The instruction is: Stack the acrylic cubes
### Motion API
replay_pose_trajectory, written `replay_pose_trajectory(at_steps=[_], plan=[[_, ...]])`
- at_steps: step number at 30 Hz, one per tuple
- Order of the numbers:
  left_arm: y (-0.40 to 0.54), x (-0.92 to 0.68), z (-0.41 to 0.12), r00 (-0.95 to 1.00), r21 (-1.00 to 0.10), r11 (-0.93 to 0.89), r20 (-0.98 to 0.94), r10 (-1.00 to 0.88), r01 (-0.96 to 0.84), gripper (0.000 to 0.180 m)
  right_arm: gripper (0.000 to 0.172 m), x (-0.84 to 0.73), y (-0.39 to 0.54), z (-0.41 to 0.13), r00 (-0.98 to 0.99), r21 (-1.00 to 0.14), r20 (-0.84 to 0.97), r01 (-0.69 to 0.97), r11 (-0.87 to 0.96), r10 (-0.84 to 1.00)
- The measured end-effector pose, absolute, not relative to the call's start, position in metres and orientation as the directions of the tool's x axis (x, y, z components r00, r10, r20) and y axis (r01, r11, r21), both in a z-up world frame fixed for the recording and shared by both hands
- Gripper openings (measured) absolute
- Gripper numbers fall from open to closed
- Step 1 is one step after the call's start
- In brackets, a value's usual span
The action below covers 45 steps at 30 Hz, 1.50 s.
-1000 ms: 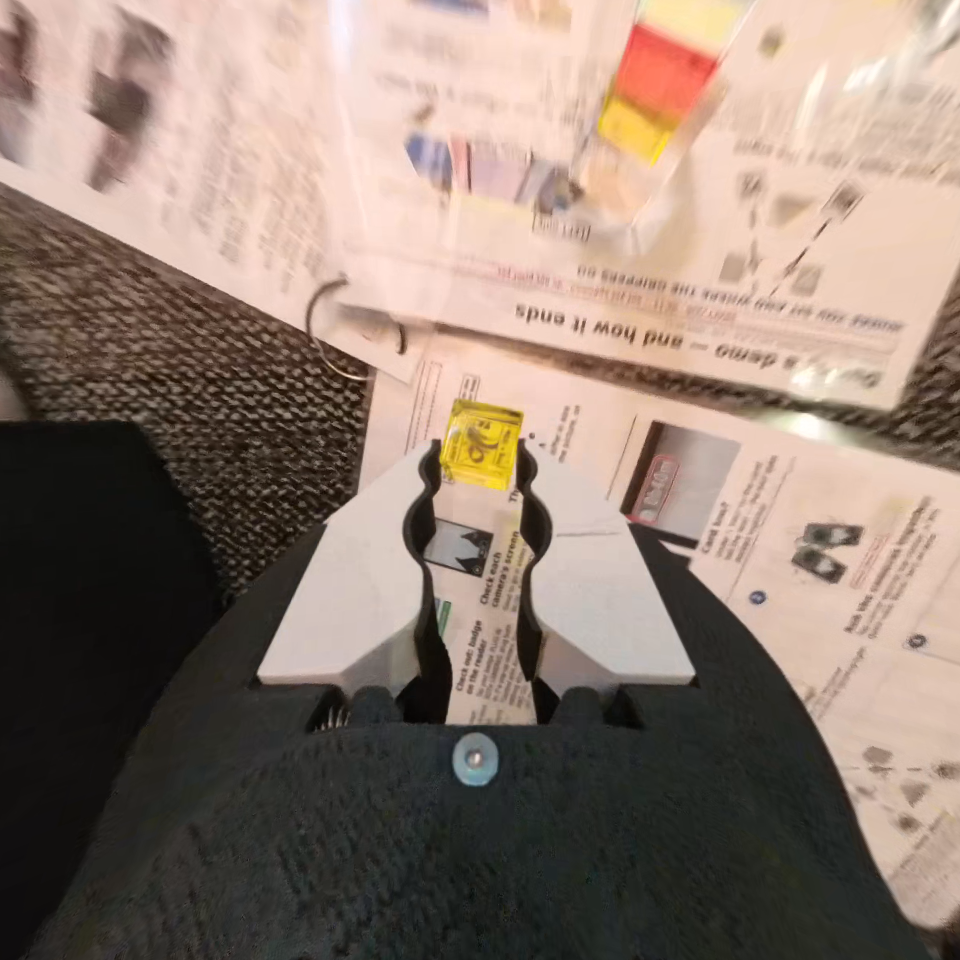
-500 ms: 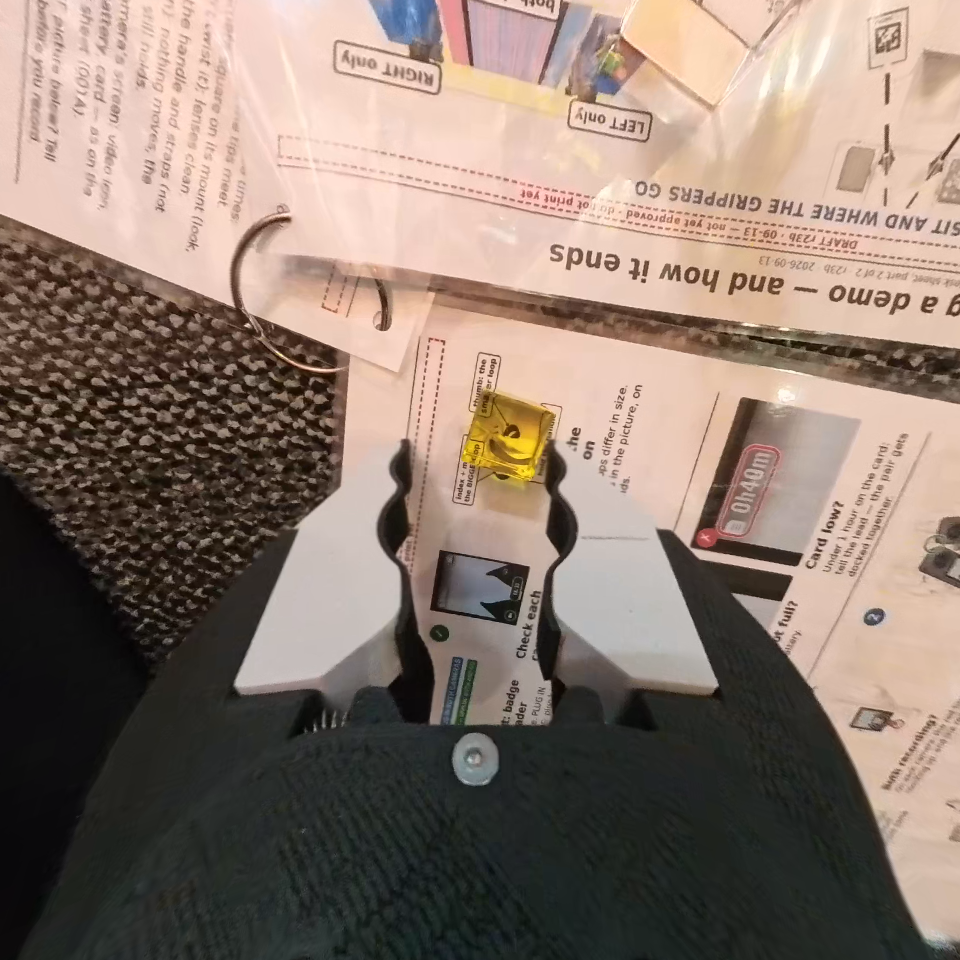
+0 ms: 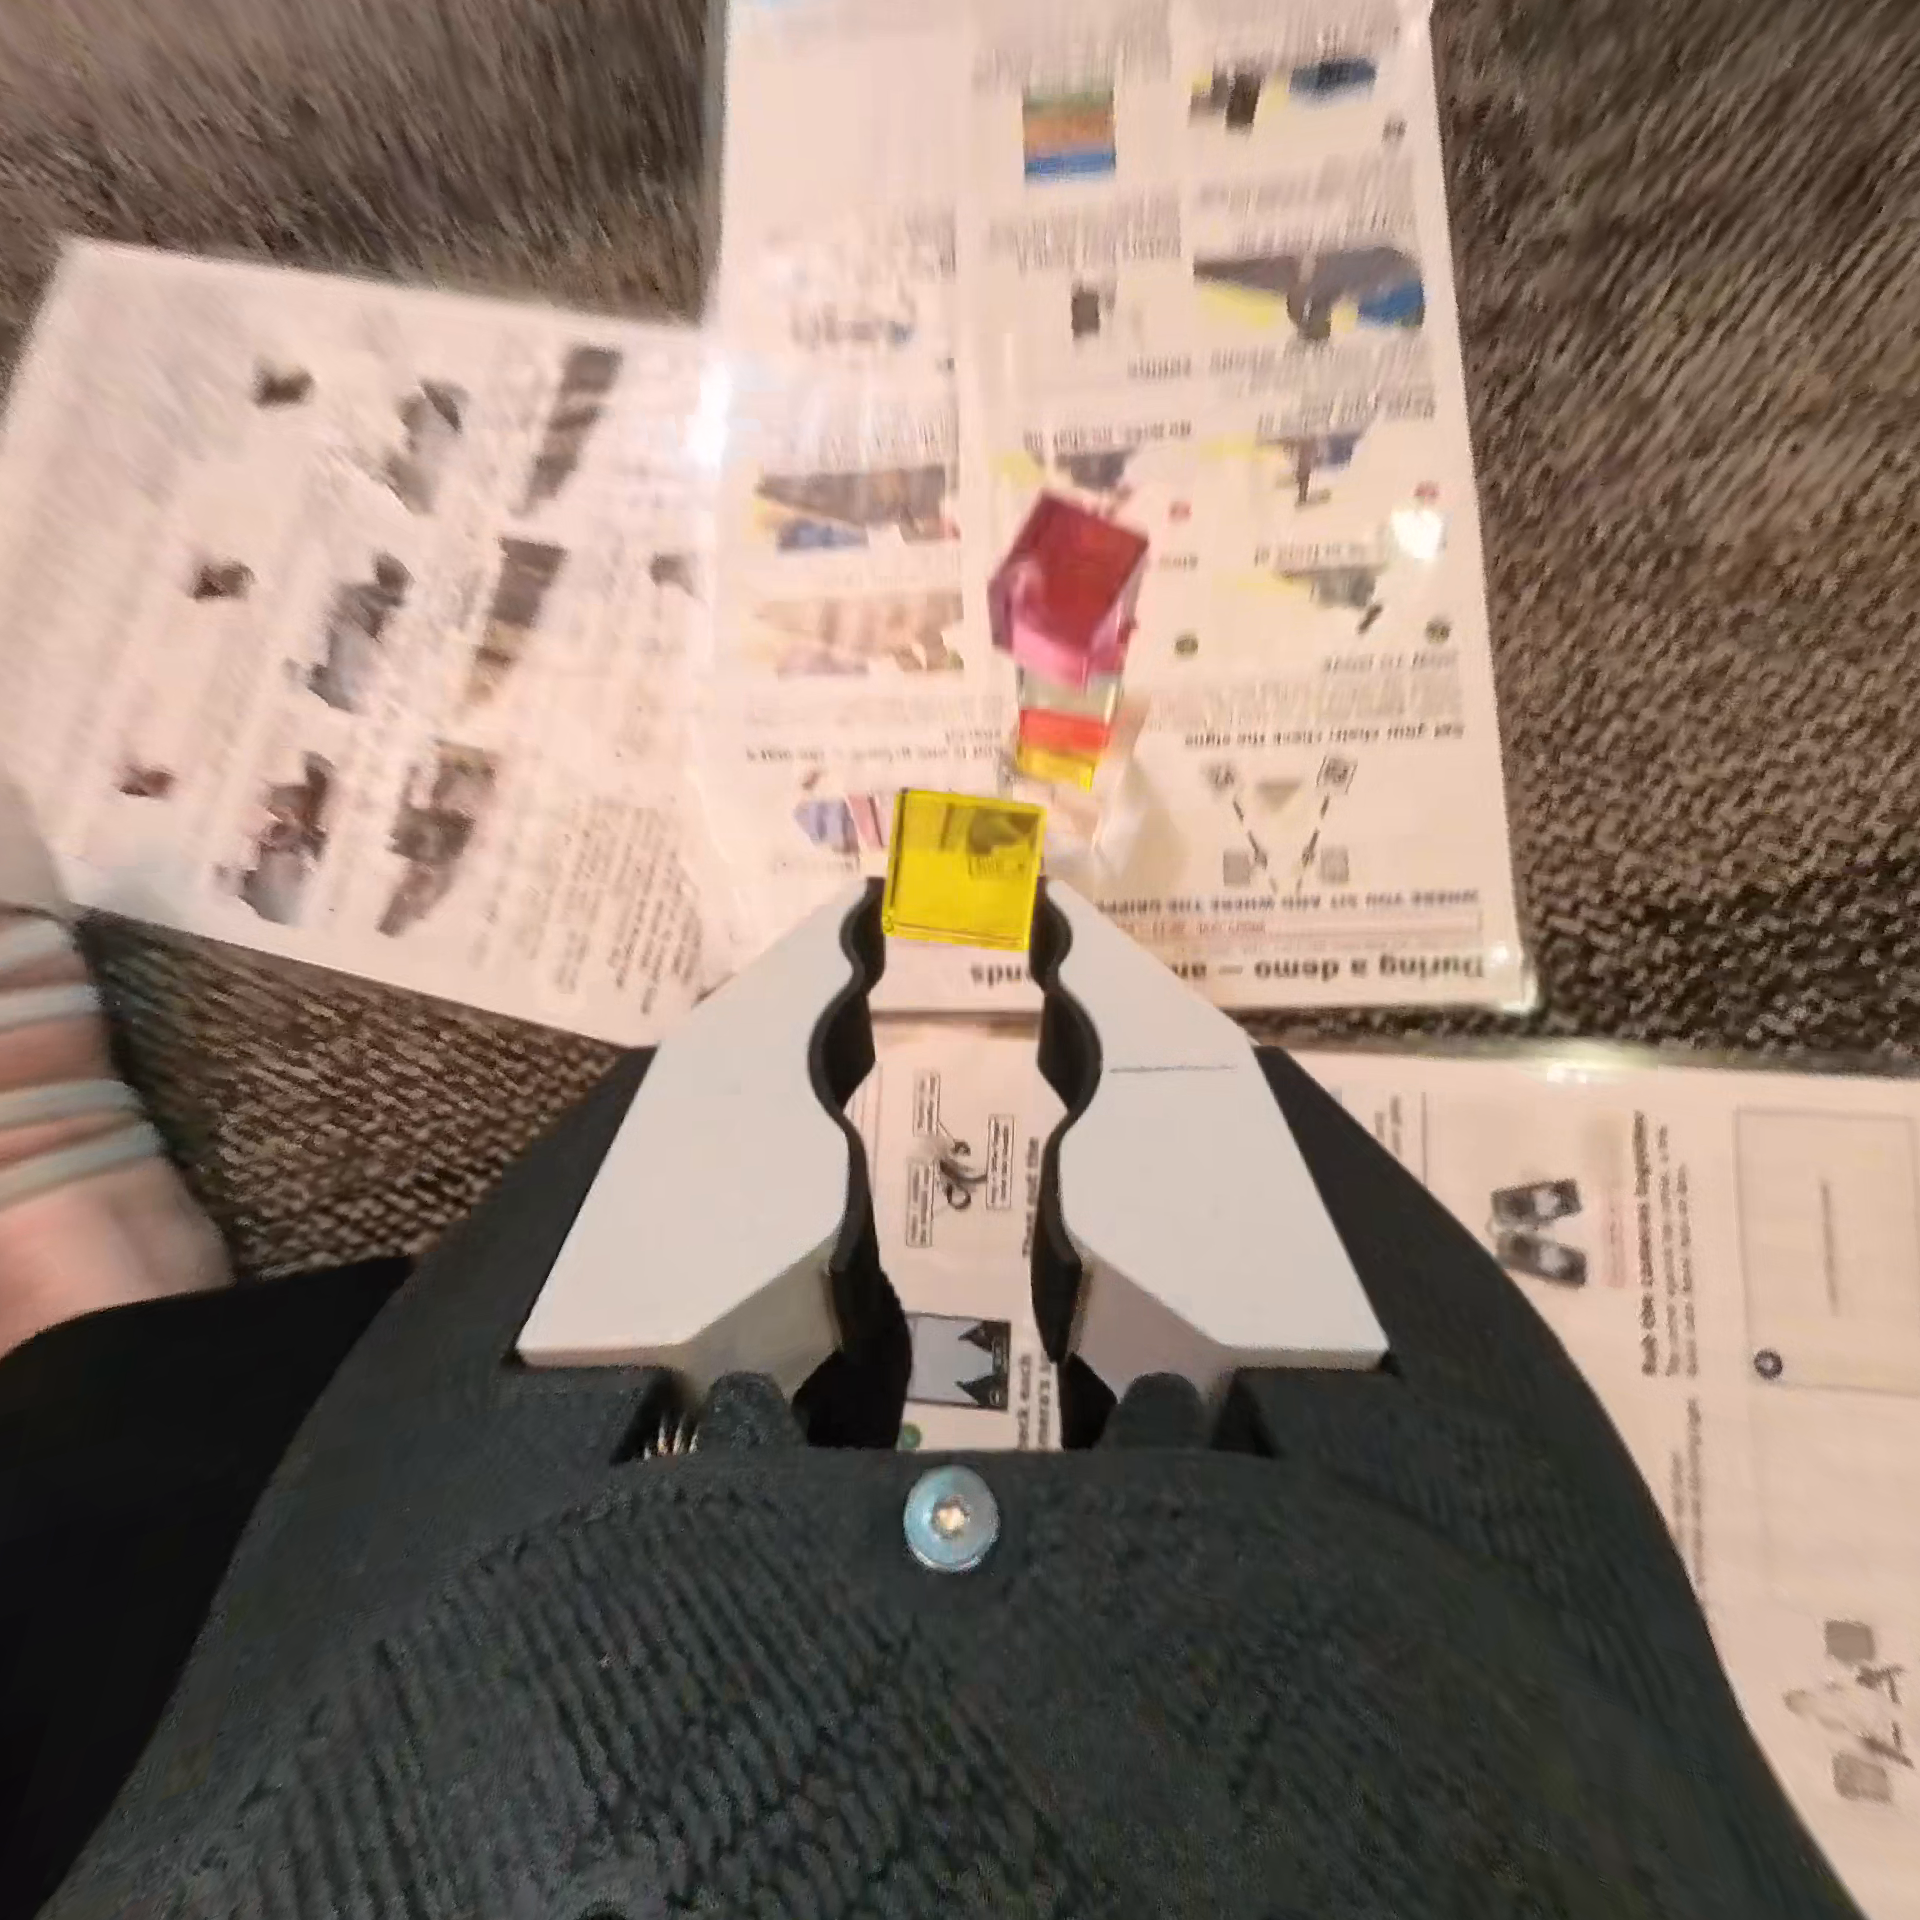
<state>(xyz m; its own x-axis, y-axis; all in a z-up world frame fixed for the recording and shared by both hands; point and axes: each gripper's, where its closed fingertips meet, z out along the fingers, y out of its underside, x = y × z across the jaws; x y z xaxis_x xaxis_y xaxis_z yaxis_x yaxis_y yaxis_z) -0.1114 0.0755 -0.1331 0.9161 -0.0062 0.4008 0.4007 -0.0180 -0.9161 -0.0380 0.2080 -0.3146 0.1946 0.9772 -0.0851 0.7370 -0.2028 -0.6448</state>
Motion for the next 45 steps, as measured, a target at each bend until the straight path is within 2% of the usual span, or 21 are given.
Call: replay_pose_trajectory(at_steps=[7,19,27,32,35,40,42,45], plan=[[0.084,-0.129,-0.143,0.907,-0.908,0.001,0.418,0.048,0.418,0.000,0.026,-0.073,0.231,-0.287,0.145,-0.608,-0.061,0.779,-0.152,0.988],[0.095,-0.124,-0.149,0.913,-0.912,-0.030,0.407,0.029,0.408,0.000,0.026,-0.090,0.238,-0.308,0.050,-0.363,0.023,0.931,-0.039,0.998],[0.094,-0.127,-0.148,0.907,-0.907,-0.021,0.419,0.037,0.420,0.000,0.026,-0.089,0.241,-0.314,0.072,-0.360,0.035,0.931,-0.054,0.997],[0.094,-0.125,-0.148,0.911,-0.910,-0.028,0.412,0.036,0.413,0.000,0.027,-0.092,0.240,-0.313,0.083,-0.402,0.031,0.914,-0.064,0.996],[0.094,-0.125,-0.149,0.911,-0.911,-0.030,0.410,0.033,0.411,0.000,0.036,-0.085,0.242,-0.305,0.109,-0.445,0.054,0.892,-0.074,0.993],[0.094,-0.125,-0.151,0.905,-0.904,-0.030,0.425,0.026,0.426,0.000,0.037,-0.050,0.234,-0.280,0.210,-0.588,0.001,0.791,-0.169,0.978],[0.095,-0.125,-0.152,0.903,-0.902,-0.031,0.429,0.029,0.430,0.000,0.030,-0.040,0.223,-0.272,0.241,-0.682,-0.035,0.704,-0.199,0.970],[0.095,-0.125,-0.154,0.903,-0.903,-0.031,0.428,0.043,0.429,0.000,0.001,-0.034,0.217,-0.255,0.283,-0.860,0.020,0.494,-0.128,0.959]])
